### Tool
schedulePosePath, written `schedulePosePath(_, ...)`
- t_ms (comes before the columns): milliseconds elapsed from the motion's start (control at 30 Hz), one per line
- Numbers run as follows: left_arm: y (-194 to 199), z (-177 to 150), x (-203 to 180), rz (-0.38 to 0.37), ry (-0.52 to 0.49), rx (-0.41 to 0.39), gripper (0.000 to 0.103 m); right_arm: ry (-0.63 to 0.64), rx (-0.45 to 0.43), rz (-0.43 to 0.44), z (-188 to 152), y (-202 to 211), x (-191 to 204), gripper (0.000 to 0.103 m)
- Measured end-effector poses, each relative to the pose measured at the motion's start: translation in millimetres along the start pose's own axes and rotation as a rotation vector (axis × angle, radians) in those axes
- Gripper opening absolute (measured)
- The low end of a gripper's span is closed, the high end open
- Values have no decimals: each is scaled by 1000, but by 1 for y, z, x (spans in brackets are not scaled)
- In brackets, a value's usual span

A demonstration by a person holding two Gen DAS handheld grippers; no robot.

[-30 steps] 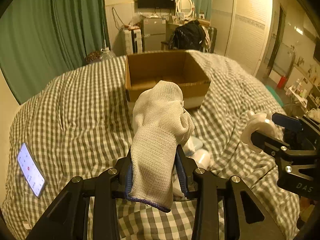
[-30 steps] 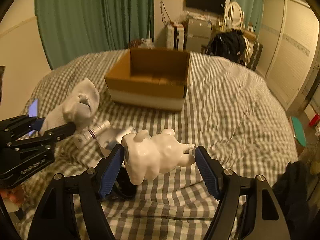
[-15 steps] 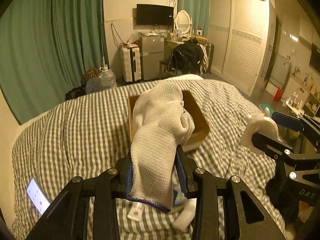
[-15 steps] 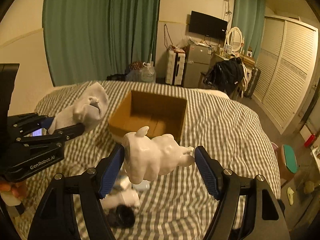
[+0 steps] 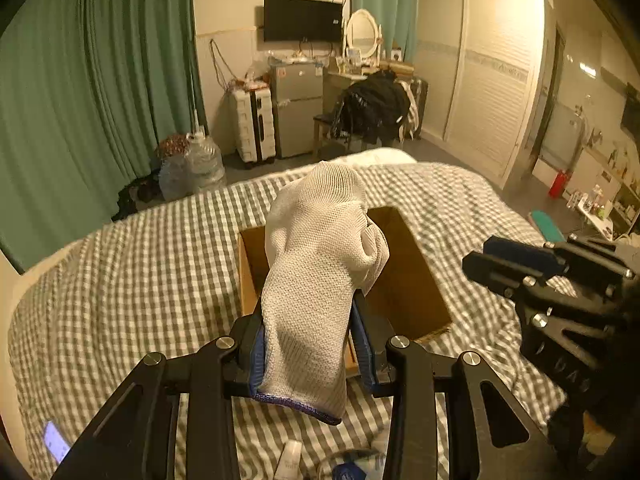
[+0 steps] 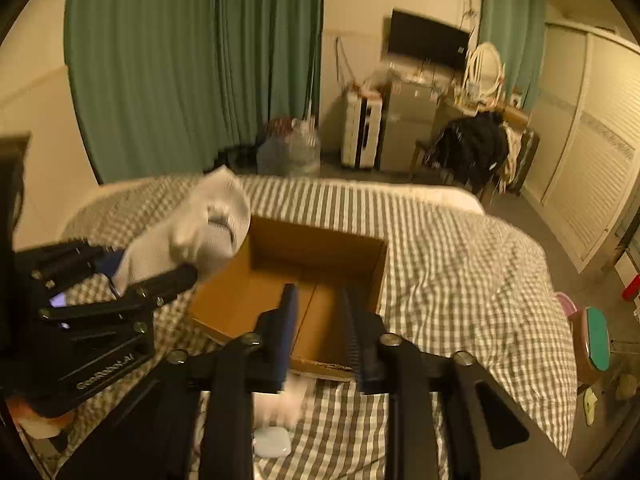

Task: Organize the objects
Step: 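Carry the white sock into the cardboard box and open the left tool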

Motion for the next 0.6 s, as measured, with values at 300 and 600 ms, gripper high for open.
schedulePosePath(300, -75, -29, 0, -37, 13, 104, 38, -51, 79, 28, -29, -65, -22, 21)
schedulePosePath(600, -80, -31, -6, -19, 9, 123, 74, -85, 107, 27, -47, -66, -39, 27)
Point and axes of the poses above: each gripper's, at about its wrist camera, not at the fingertips, and y roughly against the way its jaws point, x to its left, z to its top, the point moved 1 cm from there along -y, roughly the way its jaws point, and after that the axes turned 9 degrees about -x, right-handed, at the moved point
